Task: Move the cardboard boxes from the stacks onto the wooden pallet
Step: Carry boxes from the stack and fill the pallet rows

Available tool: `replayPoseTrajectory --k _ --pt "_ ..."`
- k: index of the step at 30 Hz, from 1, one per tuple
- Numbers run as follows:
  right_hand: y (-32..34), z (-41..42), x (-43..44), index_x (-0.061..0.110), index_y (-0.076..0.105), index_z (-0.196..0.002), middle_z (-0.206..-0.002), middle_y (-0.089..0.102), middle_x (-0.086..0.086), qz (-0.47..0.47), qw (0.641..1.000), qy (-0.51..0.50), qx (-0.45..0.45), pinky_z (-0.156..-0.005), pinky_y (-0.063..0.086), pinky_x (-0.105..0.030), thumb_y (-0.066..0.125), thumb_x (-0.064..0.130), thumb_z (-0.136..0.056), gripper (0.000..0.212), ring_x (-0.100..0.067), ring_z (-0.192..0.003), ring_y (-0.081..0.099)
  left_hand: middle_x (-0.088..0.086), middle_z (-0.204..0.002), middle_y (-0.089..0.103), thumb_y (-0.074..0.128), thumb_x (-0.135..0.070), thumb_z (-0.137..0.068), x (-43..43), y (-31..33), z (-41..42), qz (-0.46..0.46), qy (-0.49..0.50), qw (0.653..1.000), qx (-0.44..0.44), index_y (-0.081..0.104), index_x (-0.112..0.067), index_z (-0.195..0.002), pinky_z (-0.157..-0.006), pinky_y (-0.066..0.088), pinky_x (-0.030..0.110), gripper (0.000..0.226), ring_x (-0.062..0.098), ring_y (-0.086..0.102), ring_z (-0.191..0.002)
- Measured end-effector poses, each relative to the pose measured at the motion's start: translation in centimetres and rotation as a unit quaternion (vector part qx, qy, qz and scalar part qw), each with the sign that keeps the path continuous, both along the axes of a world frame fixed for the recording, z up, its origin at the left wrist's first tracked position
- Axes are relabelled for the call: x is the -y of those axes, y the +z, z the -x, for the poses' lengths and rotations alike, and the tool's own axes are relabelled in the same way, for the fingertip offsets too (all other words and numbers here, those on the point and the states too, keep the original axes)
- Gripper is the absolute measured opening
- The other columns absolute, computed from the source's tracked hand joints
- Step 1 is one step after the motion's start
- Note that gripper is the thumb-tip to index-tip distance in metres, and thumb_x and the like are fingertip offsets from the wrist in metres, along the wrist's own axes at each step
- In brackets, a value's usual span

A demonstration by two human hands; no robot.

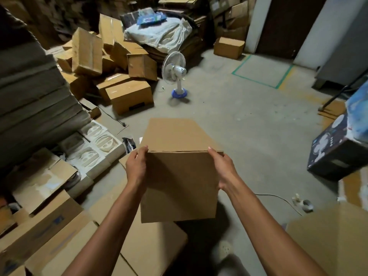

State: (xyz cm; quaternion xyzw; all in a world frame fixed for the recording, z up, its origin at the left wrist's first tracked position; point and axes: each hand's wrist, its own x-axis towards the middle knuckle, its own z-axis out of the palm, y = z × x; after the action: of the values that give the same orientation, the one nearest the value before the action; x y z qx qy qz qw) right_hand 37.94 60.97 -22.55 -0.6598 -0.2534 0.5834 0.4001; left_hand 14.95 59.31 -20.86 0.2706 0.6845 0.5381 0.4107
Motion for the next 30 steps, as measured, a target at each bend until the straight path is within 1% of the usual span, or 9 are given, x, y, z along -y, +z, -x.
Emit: replayPoseTrajectory --k 3,6,9,14,19,22,25,28,30 --pt "1.4 0.0 4.4 0.026 0.049 -0.140 -0.139 0.057 0.000 -0.011 1.000 -0.026 0.000 -0.106 0.042 -0.062 0.066 0.082 -0.049 0.108 -0.029 -0.127 0.054 0.008 -0.106 0.068 0.056 -0.062 -0.073 2.7 1.3 0.0 -0.012 -0.029 0.999 0.012 0.070 -0.020 -0.091 -0.093 0.046 0.046 0.047 0.026 0.059 -0.102" --pt "3.2 -0.3 9.1 0.023 0.052 -0.136 -0.135 0.059 0.003 -0.040 0.998 -0.049 0.013 -0.107 0.045 -0.057 0.067 0.070 -0.075 0.079 -0.024 -0.123 0.055 0.004 -0.089 0.060 0.060 -0.052 -0.080 6.1 2.1 -0.3 -0.039 -0.046 0.997 0.041 0.066 -0.020 -0.081 -0.078 0.038 0.039 0.032 0.021 0.051 -0.089" --pt "3.9 -1.0 14.2 0.022 0.053 -0.134 -0.131 0.056 0.005 -0.055 0.996 -0.072 0.026 -0.109 0.042 -0.054 0.064 0.058 -0.091 0.058 -0.019 -0.118 0.050 0.004 -0.087 0.058 0.061 -0.044 -0.090 10.3 2.4 -0.6 -0.060 -0.081 0.993 0.056 0.067 -0.020 -0.084 -0.076 0.035 0.037 0.025 0.019 0.048 -0.085" --pt "5.4 -1.4 24.5 0.020 0.058 -0.130 -0.123 0.059 0.008 -0.097 0.988 -0.119 0.032 -0.100 0.040 -0.041 0.065 0.050 -0.094 0.048 -0.015 -0.117 0.050 -0.004 -0.094 0.061 0.058 -0.036 -0.097 19.6 4.0 -1.7 -0.093 -0.119 0.987 0.048 0.069 -0.019 -0.105 -0.073 0.037 0.034 0.022 0.013 0.051 -0.089" --pt "6.2 -1.1 36.4 0.020 0.062 -0.124 -0.122 0.066 0.004 -0.117 0.979 -0.167 0.028 -0.099 0.044 -0.040 0.068 0.049 -0.092 0.043 -0.016 -0.116 0.056 -0.006 -0.084 0.060 0.059 -0.030 -0.098 30.2 5.4 -2.1 -0.104 -0.158 0.980 0.062 0.069 -0.020 -0.093 -0.071 0.033 0.033 0.015 0.010 0.047 -0.083" --pt "6.8 -0.6 43.0 0.022 0.064 -0.119 -0.116 0.067 0.005 -0.122 0.970 -0.208 0.019 -0.092 0.040 -0.036 0.070 0.046 -0.091 0.038 -0.013 -0.112 0.057 -0.005 -0.088 0.061 0.061 -0.042 -0.087 35.8 6.0 -1.5 -0.108 -0.204 0.970 0.071 0.070 -0.018 -0.100 -0.072 0.034 0.034 0.029 0.013 0.049 -0.086" --pt "7.3 0.0 48.2 0.023 0.062 -0.117 -0.111 0.064 0.011 -0.126 0.964 -0.232 0.019 -0.093 0.034 -0.036 0.069 0.043 -0.092 0.033 -0.009 -0.107 0.053 -0.006 -0.094 0.066 0.058 -0.049 -0.080 40.3 6.5 -1.2 -0.100 -0.243 0.962 0.070 0.071 -0.020 -0.108 -0.075 0.037 0.034 0.042 0.014 0.053 -0.092" --pt "7.5 0.9 52.9 0.027 0.060 -0.103 -0.101 0.059 0.016 -0.127 0.958 -0.258 0.021 -0.093 0.032 -0.036 0.069 0.043 -0.092 0.021 -0.004 -0.096 0.050 -0.015 -0.090 0.070 0.059 -0.045 -0.087 43.9 6.3 -0.6 -0.110 -0.275 0.952 0.075 0.071 -0.025 -0.109 -0.076 0.038 0.034 0.032 0.012 0.054 -0.093" --pt "7.3 1.6 56.1 0.028 0.058 -0.092 -0.097 0.059 0.015 -0.135 0.947 -0.289 0.022 -0.092 0.035 -0.035 0.070 0.042 -0.091 0.019 -0.006 -0.095 0.052 -0.013 -0.098 0.071 0.060 -0.044 -0.087 46.1 6.1 -0.1 -0.113 -0.297 0.945 0.075 0.071 -0.026 -0.114 -0.077 0.040 0.033 0.034 0.012 0.056 -0.096"
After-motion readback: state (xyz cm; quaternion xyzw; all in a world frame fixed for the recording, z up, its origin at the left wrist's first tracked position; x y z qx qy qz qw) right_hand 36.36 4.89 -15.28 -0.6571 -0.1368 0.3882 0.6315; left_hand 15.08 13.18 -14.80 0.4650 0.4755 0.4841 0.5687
